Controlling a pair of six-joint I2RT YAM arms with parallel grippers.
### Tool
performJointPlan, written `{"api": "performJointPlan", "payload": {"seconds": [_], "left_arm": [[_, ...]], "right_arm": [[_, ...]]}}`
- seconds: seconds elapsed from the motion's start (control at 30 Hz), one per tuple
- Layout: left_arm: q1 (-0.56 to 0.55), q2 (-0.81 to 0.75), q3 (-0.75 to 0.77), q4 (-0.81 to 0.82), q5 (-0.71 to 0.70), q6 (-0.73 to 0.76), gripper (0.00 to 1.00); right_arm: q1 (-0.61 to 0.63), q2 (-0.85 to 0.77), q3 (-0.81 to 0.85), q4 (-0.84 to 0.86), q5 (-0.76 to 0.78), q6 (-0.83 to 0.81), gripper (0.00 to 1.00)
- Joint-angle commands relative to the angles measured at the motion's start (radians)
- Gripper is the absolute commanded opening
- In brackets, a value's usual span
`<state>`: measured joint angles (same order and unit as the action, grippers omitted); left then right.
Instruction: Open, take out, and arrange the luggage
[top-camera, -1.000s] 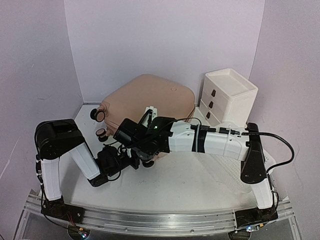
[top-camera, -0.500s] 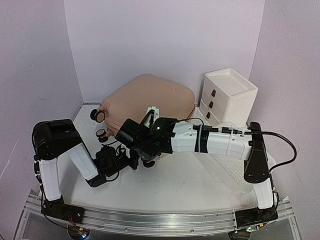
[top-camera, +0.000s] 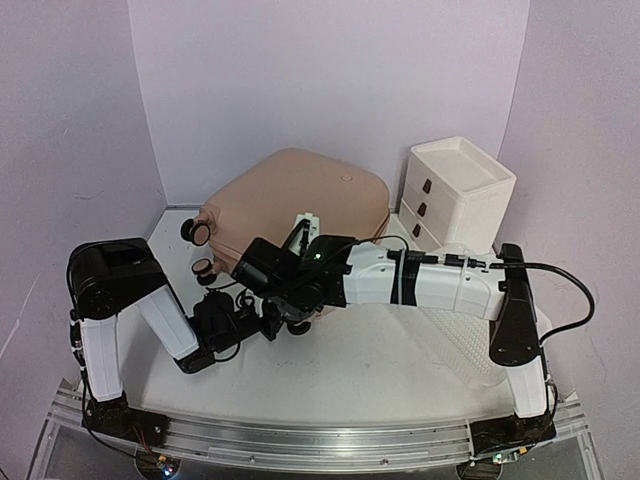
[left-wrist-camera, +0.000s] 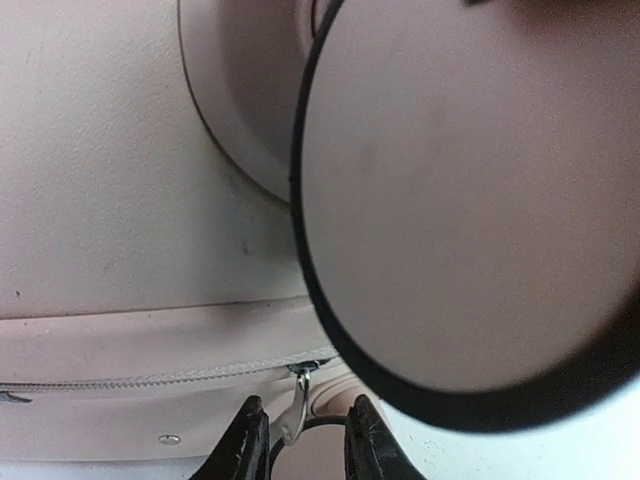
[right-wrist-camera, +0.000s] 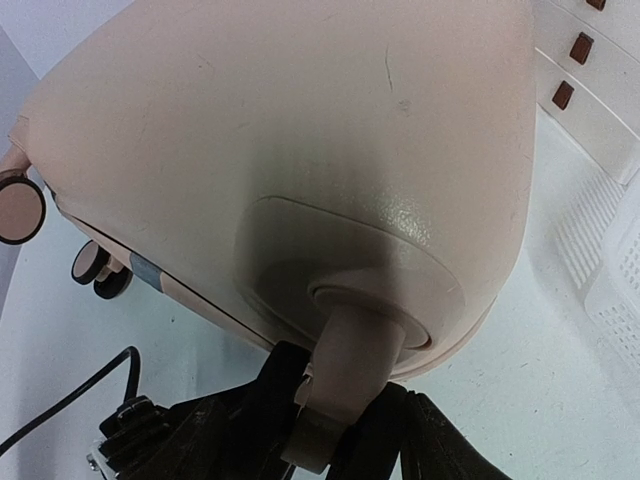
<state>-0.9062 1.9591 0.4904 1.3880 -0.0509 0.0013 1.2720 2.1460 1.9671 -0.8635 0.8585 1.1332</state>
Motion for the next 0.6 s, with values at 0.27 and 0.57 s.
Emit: {"api": "performJointPlan", "payload": {"seconds": [0.27, 0.57], "left_arm": [[0.001, 0.046, 0.08, 0.03, -0.004, -0.024, 0.23], [0.001, 0.073, 0.109, 0.025, -0.037, -0.028, 0.17]], "right_arm": [[0.011, -0.063, -0.017, -0.014, -0.049, -0.061, 0.19], [0.011, -0.064, -0.016, -0.008, -0.059, -0.056, 0.19]]}}
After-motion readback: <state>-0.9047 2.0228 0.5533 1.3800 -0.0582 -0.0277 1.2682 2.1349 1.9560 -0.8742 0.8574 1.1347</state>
